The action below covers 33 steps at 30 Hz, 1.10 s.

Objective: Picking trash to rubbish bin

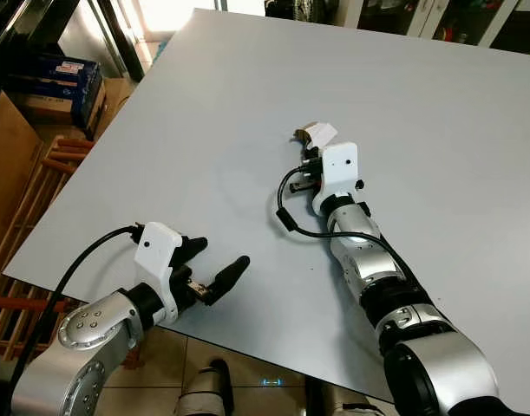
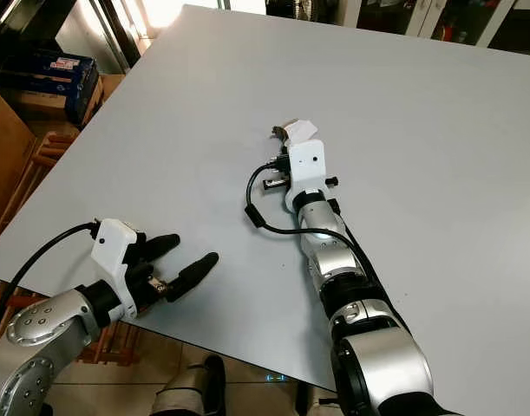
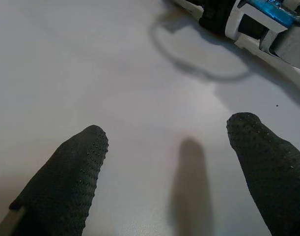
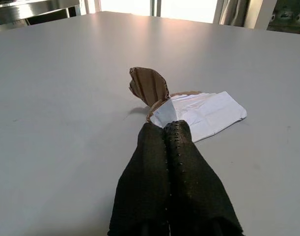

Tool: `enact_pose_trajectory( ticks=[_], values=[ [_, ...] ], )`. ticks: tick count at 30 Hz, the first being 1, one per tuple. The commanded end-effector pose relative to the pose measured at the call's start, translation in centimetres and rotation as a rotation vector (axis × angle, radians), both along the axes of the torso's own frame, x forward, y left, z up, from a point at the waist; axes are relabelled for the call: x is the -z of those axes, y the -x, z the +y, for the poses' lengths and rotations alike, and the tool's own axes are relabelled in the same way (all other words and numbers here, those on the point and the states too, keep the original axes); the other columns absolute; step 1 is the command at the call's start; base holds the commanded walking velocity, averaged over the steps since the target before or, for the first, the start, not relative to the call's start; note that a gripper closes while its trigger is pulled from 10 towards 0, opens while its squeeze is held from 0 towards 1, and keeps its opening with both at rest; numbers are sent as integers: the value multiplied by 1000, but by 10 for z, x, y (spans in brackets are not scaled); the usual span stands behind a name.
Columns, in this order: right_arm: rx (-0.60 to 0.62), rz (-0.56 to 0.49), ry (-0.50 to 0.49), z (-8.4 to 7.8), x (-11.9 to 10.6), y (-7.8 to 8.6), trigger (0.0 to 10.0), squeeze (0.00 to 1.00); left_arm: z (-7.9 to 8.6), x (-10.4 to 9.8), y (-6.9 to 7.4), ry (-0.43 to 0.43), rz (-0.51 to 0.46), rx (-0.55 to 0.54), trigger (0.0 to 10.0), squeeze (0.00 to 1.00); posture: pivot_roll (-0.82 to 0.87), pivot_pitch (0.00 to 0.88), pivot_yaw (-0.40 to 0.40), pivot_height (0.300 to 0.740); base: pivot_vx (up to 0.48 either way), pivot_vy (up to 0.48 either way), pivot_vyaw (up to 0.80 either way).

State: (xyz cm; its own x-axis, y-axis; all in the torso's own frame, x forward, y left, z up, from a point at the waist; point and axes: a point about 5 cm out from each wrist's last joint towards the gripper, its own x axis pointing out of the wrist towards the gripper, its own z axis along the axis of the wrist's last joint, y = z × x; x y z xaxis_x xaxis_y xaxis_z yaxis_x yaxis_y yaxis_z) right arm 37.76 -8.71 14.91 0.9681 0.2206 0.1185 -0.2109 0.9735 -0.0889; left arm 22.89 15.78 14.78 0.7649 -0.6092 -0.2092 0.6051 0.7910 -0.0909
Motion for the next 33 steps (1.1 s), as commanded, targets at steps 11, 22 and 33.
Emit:
enact_pose_trajectory(
  ticks=[11, 22, 33],
  values=[
    [111, -13, 40, -18, 11, 6, 0, 0, 2, 4, -2, -29, 3, 1, 10000, 0, 237, 264, 60, 740, 0, 0, 0],
    [161, -213, 84, -27, -21, 14, 0, 0, 0, 5, -3, -28, 1, 3, 10000, 0, 236, 262, 61, 740, 0, 0, 0],
    [166, -228, 61, -34, -29, 31, 3216, 0, -9, -4, -12, -20, -48, 27, 10000, 0, 194, 251, 61, 740, 0, 0, 0]
  ],
)
